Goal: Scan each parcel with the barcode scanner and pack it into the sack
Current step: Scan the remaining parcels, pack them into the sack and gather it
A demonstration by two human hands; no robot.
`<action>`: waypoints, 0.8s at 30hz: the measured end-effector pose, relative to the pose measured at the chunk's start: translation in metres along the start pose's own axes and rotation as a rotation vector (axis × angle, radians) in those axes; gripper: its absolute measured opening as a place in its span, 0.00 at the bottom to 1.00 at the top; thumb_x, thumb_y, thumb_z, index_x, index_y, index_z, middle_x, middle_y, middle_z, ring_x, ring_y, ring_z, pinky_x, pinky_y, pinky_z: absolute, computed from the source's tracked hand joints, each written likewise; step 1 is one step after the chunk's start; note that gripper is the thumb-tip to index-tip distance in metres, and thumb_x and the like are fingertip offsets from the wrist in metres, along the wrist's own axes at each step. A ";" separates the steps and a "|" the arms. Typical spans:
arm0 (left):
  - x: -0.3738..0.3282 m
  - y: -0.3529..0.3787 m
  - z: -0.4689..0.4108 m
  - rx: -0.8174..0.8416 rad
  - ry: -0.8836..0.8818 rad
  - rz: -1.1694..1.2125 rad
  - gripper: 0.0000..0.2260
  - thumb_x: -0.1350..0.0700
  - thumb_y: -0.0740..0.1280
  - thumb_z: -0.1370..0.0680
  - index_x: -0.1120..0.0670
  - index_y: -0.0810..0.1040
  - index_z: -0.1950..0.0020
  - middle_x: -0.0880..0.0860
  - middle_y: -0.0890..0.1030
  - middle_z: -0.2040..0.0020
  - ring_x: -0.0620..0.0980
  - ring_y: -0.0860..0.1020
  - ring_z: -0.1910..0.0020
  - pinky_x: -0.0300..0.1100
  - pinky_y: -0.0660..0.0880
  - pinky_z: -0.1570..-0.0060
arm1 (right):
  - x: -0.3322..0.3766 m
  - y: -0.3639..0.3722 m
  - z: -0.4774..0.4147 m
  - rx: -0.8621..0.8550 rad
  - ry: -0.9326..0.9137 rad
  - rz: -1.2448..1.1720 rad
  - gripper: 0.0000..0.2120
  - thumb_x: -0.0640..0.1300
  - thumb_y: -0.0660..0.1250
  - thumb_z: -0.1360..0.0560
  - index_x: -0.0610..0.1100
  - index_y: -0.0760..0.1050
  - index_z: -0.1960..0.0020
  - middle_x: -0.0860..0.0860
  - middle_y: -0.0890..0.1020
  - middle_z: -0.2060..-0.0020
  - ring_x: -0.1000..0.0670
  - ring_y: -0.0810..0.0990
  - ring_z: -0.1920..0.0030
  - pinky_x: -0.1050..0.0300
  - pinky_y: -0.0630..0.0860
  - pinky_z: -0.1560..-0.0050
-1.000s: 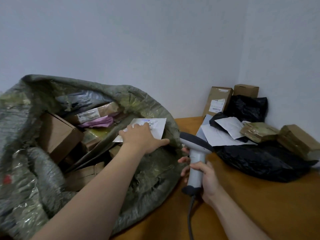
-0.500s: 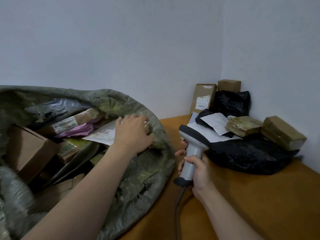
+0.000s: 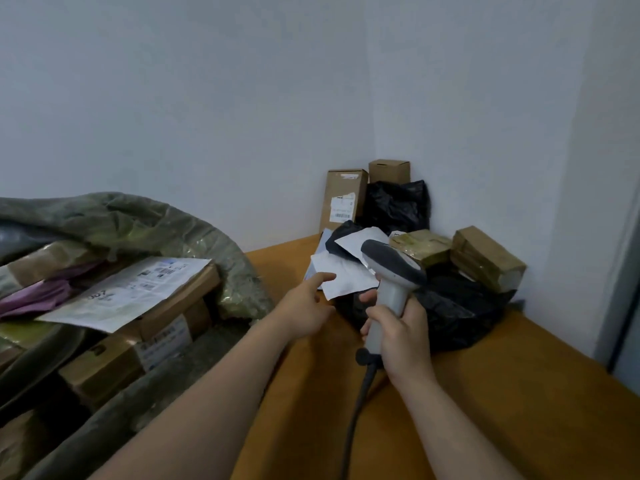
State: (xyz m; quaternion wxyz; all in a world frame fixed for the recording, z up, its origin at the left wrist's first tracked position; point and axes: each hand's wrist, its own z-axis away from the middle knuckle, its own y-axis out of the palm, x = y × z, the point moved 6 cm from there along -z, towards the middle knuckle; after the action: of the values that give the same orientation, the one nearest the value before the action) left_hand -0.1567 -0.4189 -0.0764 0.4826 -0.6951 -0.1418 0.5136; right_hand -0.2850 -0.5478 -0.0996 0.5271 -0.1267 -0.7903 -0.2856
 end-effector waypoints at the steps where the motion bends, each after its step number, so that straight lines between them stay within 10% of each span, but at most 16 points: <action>1: 0.003 0.007 -0.007 0.017 -0.018 0.012 0.27 0.58 0.68 0.18 0.42 0.66 0.22 0.56 0.78 0.41 0.56 0.80 0.44 0.50 0.79 0.44 | -0.002 -0.001 -0.001 -0.002 -0.003 -0.013 0.08 0.39 0.68 0.32 0.37 0.78 0.54 0.51 0.79 0.69 0.50 0.78 0.70 0.56 0.77 0.67; 11: -0.011 -0.006 -0.010 -0.352 0.058 -0.061 0.26 0.62 0.73 0.25 0.52 0.76 0.26 0.50 0.79 0.31 0.49 0.78 0.34 0.42 0.75 0.40 | -0.011 0.000 -0.005 0.009 -0.042 0.018 0.11 0.42 0.67 0.34 0.39 0.79 0.53 0.45 0.78 0.69 0.46 0.79 0.69 0.50 0.78 0.66; 18: -0.044 -0.070 0.043 -0.772 0.222 -0.206 0.14 0.54 0.75 0.23 0.49 0.84 0.38 0.43 0.83 0.45 0.41 0.75 0.55 0.39 0.71 0.54 | -0.006 0.002 0.003 -0.002 -0.119 -0.019 0.11 0.41 0.68 0.33 0.42 0.81 0.52 0.43 0.82 0.60 0.46 0.81 0.66 0.55 0.78 0.66; 24: -0.028 -0.097 0.093 -0.909 0.251 -0.108 0.07 0.49 0.78 0.25 0.48 0.86 0.48 0.41 0.81 0.52 0.43 0.78 0.56 0.45 0.77 0.55 | 0.000 0.004 0.013 0.050 -0.175 -0.010 0.19 0.39 0.69 0.35 0.29 0.79 0.48 0.62 0.83 0.60 0.59 0.82 0.58 0.65 0.77 0.61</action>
State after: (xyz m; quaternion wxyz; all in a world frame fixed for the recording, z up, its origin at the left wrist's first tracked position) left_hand -0.2187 -0.3413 0.0187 0.1689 -0.8842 -0.3289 0.2855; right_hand -0.2922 -0.5367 -0.1021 0.4575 -0.1339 -0.8410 -0.2561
